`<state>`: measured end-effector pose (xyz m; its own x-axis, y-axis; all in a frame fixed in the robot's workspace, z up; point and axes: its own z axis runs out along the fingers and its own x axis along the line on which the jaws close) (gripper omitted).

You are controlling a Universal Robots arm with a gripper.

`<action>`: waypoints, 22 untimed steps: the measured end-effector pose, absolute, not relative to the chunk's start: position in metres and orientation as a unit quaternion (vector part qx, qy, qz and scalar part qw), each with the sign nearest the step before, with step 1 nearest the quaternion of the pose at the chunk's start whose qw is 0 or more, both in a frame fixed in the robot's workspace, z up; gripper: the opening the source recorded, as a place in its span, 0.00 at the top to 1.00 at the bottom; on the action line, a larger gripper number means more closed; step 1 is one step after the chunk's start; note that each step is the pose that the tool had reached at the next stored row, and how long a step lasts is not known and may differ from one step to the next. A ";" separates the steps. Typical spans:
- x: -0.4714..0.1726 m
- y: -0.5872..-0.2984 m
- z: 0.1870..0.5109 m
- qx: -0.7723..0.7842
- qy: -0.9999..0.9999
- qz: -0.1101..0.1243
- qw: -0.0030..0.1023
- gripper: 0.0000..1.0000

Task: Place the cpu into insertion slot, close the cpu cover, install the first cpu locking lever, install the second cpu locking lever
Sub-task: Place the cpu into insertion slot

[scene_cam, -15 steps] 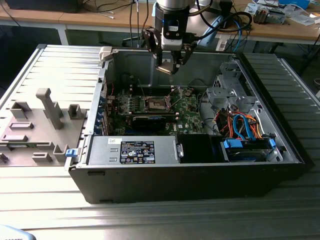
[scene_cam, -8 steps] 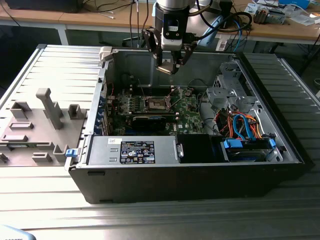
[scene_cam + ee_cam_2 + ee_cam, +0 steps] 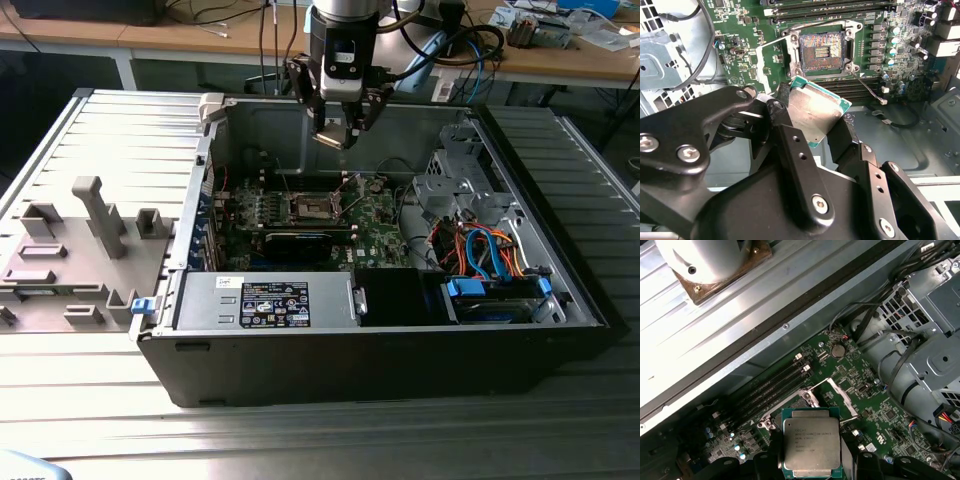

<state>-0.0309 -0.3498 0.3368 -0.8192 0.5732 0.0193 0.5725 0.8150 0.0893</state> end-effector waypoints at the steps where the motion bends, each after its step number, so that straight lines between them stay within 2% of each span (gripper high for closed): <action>1: -0.031 -0.350 0.337 0.301 0.953 0.046 0.004 0.45; 22: -0.031 -0.350 0.337 0.313 0.949 0.045 0.005 0.45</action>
